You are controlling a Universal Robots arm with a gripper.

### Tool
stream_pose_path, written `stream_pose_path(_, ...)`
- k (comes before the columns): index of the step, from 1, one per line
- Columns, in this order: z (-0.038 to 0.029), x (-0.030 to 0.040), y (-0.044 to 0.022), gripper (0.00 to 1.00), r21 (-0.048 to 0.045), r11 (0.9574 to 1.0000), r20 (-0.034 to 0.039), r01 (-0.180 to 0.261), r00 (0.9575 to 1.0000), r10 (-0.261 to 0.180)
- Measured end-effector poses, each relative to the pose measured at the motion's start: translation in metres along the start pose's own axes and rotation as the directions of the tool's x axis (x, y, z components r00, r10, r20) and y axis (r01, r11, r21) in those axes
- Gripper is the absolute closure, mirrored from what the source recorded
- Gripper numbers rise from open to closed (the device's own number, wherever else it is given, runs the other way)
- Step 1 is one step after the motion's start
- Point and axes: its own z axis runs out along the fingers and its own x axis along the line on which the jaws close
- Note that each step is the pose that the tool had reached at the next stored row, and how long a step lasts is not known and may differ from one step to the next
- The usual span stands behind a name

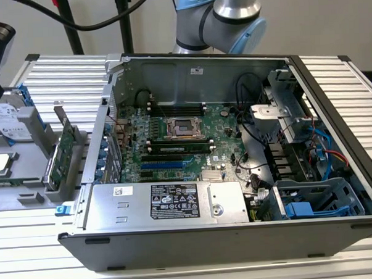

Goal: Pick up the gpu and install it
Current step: 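Pick up the gpu and move the gpu toward the slot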

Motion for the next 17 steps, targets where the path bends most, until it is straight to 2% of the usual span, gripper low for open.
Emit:
stream_pose_path(4, -0.0001, 0.002, -0.0011, 1.0, 0.0, 1.0, 0.0, 0.0, 1.0, 0.0)
stream_pose_path(17, -0.0002, 0.0023, -0.0022, 1.0, 0.0, 1.0, 0.0, 0.0, 1.0, 0.0)
